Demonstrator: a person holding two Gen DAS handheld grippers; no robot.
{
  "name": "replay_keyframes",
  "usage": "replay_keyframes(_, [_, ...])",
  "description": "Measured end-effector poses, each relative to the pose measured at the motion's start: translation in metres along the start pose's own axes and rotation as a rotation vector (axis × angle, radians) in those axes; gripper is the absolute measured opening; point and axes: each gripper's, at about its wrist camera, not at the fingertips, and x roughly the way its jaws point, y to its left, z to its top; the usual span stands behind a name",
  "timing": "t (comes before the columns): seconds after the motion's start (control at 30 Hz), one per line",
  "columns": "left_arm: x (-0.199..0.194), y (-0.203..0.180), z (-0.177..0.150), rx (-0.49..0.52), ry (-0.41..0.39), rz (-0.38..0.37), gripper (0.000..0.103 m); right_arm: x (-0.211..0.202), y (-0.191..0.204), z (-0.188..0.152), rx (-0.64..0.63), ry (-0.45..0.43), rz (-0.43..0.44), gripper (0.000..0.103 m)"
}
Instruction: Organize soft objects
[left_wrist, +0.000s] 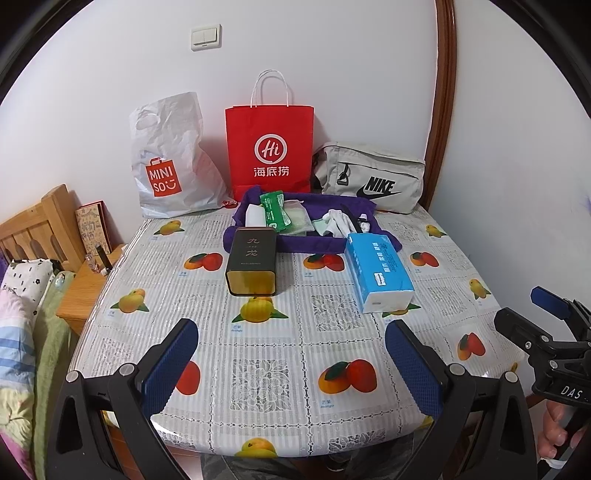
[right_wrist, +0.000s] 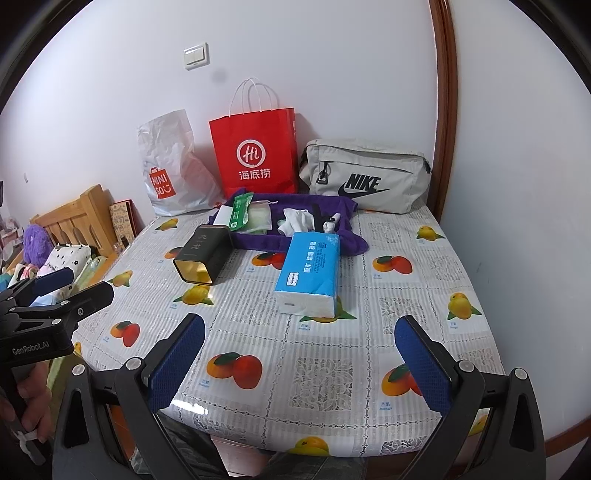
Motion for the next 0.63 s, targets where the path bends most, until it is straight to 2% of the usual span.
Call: replay_keyframes(0.63, [-0.0002,0.0015,-0.0003,0.004,-0.002,-0.002,0.102,-0.0020,0.0001,0.0030,-0.002,-0.001,0.002,0.101])
